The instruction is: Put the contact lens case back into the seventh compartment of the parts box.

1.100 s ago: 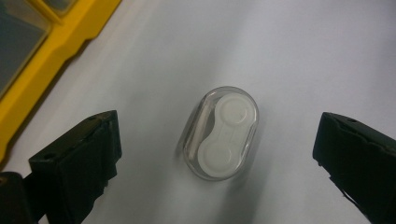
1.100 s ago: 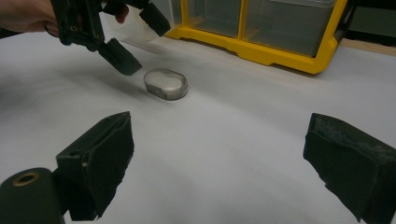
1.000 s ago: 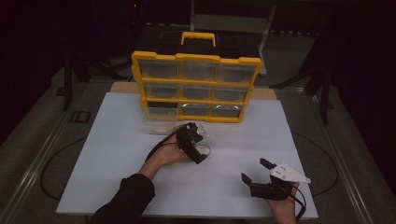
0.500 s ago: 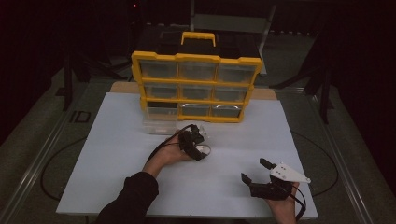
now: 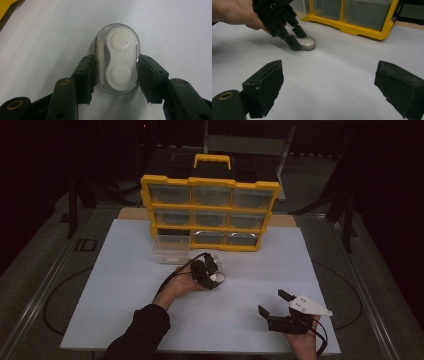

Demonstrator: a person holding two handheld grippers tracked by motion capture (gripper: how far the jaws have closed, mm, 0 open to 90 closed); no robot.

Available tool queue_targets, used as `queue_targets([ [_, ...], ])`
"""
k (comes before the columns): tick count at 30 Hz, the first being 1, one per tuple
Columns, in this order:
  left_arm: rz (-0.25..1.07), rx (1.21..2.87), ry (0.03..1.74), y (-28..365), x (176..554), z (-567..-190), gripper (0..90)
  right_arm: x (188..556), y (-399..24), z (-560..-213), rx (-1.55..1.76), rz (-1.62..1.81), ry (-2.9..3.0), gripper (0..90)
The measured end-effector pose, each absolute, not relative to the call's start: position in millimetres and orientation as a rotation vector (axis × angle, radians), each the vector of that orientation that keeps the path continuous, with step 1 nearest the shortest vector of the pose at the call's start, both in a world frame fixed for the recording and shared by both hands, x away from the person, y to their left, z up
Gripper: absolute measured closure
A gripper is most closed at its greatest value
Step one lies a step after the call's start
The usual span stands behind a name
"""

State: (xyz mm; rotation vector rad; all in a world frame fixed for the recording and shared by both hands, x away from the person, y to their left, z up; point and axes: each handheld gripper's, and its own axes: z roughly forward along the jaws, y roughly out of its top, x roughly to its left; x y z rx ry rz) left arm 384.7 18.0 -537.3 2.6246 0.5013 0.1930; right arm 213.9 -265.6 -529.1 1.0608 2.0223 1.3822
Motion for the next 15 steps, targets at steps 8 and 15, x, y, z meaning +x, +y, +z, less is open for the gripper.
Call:
queue_targets([
  [8, 0.218, 2.589, 0.506, 21, 381, -526, 49.9, 214, -265, -529, 1.061, 1.382, 2.023, 8.2],
  [15, 0.234, 2.56, 0.506, 25, 378, -516, 49.9, 214, -266, -529, 1.062, 1.382, 2.022, 8.2],
])
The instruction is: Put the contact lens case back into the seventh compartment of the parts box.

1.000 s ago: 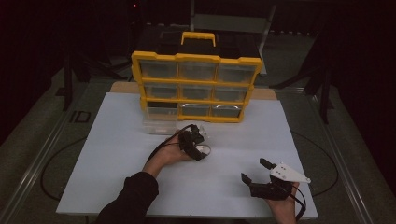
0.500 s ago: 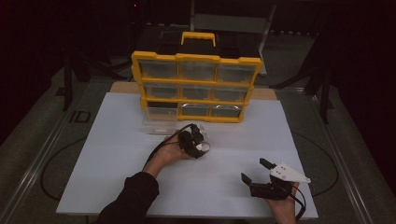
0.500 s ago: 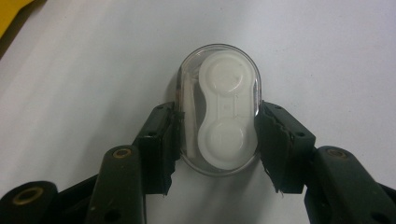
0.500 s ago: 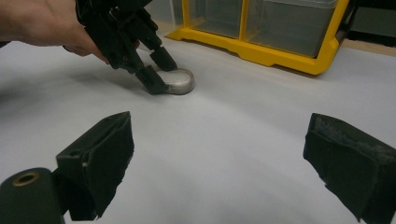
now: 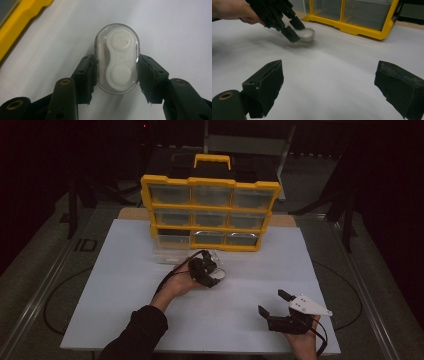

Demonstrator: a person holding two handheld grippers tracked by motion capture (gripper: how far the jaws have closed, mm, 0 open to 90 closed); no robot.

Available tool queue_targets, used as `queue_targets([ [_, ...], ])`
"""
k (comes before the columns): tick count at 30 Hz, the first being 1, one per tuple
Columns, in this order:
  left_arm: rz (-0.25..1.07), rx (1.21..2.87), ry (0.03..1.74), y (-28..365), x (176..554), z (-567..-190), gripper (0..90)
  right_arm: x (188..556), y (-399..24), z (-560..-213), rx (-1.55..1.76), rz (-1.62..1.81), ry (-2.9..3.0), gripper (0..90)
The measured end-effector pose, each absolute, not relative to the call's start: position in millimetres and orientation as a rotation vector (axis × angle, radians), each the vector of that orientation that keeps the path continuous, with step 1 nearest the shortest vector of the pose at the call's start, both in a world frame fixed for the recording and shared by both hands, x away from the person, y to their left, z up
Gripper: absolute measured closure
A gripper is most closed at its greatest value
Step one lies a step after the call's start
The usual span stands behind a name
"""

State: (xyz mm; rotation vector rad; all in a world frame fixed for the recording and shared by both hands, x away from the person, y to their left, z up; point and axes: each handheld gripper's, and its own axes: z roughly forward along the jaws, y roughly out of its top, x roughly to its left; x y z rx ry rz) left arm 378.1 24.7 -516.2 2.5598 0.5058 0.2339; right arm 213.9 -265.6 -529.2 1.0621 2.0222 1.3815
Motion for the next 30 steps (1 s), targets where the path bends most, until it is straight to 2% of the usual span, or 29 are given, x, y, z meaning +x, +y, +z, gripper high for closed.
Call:
queue_targets([
  [30, 0.257, 2.501, 0.501, 37, 369, -471, 49.9, 214, -265, -530, 1.063, 1.387, 2.025, 8.2],
])
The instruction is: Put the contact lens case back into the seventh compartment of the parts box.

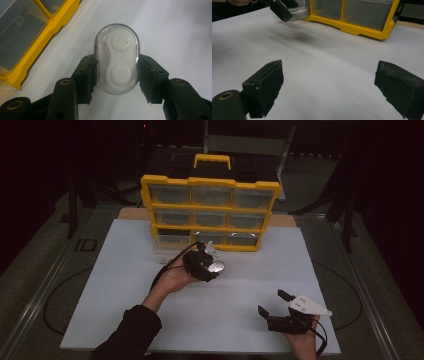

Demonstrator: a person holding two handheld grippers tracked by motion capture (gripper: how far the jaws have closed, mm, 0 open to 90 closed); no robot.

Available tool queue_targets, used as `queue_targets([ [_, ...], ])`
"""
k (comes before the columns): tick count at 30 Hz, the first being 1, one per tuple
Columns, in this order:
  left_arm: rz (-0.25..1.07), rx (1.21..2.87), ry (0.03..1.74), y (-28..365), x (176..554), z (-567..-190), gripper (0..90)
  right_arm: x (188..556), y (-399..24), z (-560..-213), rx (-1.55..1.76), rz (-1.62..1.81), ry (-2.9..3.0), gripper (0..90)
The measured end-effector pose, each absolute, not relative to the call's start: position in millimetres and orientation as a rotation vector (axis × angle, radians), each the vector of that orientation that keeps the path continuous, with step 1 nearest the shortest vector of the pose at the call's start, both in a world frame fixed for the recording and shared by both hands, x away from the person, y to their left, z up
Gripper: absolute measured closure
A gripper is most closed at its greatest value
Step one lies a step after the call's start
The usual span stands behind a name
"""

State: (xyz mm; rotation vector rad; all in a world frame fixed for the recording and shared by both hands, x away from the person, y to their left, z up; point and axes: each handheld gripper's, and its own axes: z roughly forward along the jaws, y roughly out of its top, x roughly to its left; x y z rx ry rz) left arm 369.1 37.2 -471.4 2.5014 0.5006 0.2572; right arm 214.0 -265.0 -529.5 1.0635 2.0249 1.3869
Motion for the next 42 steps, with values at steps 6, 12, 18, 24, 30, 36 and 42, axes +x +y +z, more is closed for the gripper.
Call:
queue_targets([
  [6, 0.26, 2.505, 0.491, 39, 368, -465, 49.9, 214, -265, -529, 1.063, 1.385, 2.025, 8.2],
  [12, 0.263, 2.495, 0.494, 43, 368, -461, 49.9, 214, -265, -530, 1.064, 1.387, 2.025, 8.2],
  [18, 0.269, 2.493, 0.495, 46, 368, -458, 49.9, 214, -265, -529, 1.066, 1.384, 2.024, 8.2],
  [24, 0.274, 2.489, 0.499, 49, 368, -455, 49.9, 213, -265, -529, 1.069, 1.388, 2.023, 8.2],
  [30, 0.284, 2.485, 0.505, 51, 369, -450, 49.9, 214, -265, -530, 1.068, 1.388, 2.023, 8.2],
  [36, 0.296, 2.486, 0.503, 54, 369, -446, 50.0, 213, -265, -529, 1.07, 1.389, 2.022, 8.2],
  [42, 0.308, 2.48, 0.509, 56, 370, -443, 49.9, 213, -265, -530, 1.071, 1.389, 2.022, 8.2],
])
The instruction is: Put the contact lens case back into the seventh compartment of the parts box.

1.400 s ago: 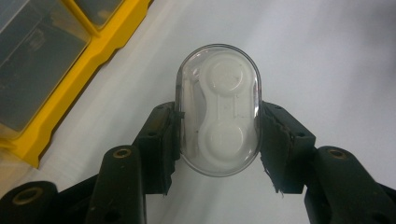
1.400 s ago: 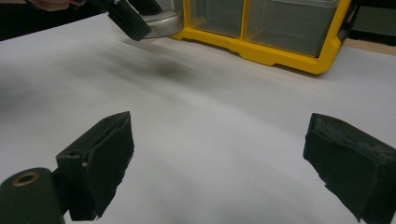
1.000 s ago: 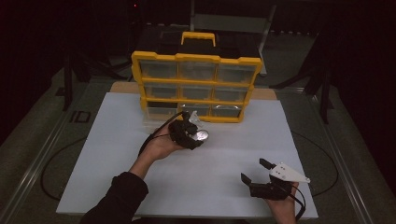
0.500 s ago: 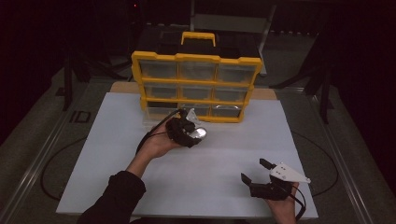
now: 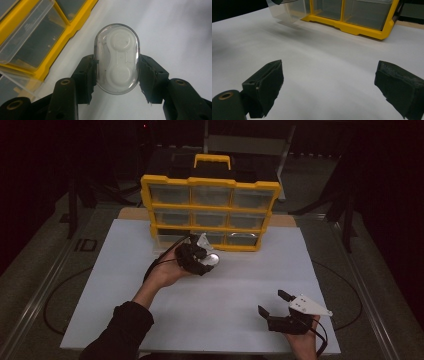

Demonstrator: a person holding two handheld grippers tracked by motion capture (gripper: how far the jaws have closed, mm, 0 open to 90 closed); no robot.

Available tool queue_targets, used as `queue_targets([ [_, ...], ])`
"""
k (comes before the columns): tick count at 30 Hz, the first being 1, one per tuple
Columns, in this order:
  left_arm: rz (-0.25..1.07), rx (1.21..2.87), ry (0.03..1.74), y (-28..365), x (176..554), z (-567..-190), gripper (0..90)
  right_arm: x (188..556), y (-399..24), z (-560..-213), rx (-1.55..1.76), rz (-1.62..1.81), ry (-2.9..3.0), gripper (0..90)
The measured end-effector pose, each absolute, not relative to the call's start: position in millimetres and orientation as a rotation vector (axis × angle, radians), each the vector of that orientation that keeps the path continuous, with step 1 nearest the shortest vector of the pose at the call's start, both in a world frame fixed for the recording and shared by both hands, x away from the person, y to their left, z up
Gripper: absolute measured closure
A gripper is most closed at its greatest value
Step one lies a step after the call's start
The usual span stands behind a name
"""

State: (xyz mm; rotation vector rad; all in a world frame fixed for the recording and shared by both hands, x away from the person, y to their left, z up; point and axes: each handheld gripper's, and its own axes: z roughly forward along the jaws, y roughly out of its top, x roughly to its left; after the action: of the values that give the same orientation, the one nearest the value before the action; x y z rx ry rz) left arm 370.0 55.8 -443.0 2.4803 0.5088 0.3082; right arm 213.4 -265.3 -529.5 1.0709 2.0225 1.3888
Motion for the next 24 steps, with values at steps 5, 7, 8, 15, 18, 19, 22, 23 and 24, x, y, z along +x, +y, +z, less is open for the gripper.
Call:
queue_targets([
  [5, 0.314, 2.477, 0.51, 57.5, 370.8, -440.9, 49.9, 213.6, -265.5, -529.7, 1.069, 1.389, 2.021, 8.2],
  [7, 0.32, 2.477, 0.51, 57.9, 370.9, -440.1, 50.0, 213.6, -265.4, -529.7, 1.07, 1.388, 2.023, 8.2],
  [8, 0.322, 2.476, 0.51, 58.2, 371.0, -439.5, 49.9, 213.7, -265.4, -529.8, 1.068, 1.387, 2.023, 8.2],
  [15, 0.329, 2.474, 0.511, 59.2, 372.4, -436.5, 49.9, 213.9, -265.4, -529.9, 1.068, 1.39, 2.024, 8.2],
  [18, 0.334, 2.47, 0.515, 60.4, 373.4, -435.6, 49.9, 214.1, -265.4, -529.9, 1.068, 1.39, 2.023, 8.2],
  [19, 0.336, 2.472, 0.516, 61.0, 373.6, -435.3, 50.0, 214.1, -265.5, -529.9, 1.067, 1.39, 2.023, 8.2],
  [22, 0.342, 2.47, 0.516, 63.0, 374.5, -434.1, 49.9, 214.6, -265.6, -530.1, 1.069, 1.389, 2.022, 8.2],
  [23, 0.345, 2.468, 0.518, 63.7, 374.7, -433.5, 50.0, 214.8, -265.6, -530.1, 1.068, 1.39, 2.022, 8.2],
  [24, 0.345, 2.466, 0.521, 64.3, 374.9, -433.1, 49.9, 214.7, -265.4, -530.2, 1.069, 1.391, 2.023, 8.2],
])
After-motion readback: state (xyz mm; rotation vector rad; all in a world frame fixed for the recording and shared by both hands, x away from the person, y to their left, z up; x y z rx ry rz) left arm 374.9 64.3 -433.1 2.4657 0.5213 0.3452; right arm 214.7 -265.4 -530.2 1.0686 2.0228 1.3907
